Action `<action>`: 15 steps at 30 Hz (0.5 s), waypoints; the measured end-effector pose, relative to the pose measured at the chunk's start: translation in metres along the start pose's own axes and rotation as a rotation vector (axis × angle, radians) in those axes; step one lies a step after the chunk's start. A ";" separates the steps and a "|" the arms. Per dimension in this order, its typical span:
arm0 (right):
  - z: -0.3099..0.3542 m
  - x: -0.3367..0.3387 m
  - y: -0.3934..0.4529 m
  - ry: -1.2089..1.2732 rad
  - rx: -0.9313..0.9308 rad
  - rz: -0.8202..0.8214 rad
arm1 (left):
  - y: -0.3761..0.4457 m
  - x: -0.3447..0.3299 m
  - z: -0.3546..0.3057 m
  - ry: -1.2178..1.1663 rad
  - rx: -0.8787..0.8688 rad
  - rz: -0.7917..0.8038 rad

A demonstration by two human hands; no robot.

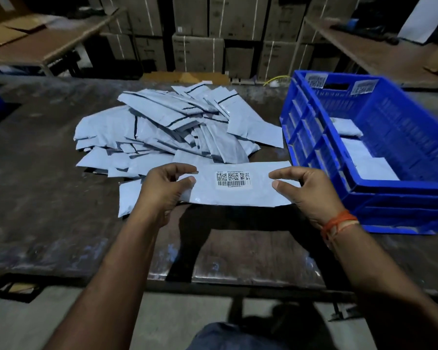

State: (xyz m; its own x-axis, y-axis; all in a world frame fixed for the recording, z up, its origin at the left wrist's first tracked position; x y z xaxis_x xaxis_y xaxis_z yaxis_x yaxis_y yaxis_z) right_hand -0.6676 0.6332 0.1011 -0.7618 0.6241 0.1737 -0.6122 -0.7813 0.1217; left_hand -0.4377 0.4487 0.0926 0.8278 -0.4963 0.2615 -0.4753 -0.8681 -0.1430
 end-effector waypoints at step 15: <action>0.089 0.186 0.017 0.040 -0.087 -0.222 | 0.016 -0.128 -0.159 0.284 -0.434 0.194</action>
State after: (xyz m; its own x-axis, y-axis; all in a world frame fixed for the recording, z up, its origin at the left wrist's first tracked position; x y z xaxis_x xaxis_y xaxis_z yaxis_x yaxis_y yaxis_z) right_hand -0.8010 0.7344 0.2225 -0.6129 0.7820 0.1129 -0.7805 -0.6215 0.0672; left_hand -0.5988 0.4992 0.2081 0.6282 -0.5737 0.5256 -0.7401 -0.6491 0.1761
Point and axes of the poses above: each hand's wrist, its own y-axis towards the middle knuckle, its own x-axis out of the back of the hand, z = x × y, the point moved 1 cm from there along y, towards the middle knuckle, and after that the axes turned 13 degrees about y, right-handed, at the moved point
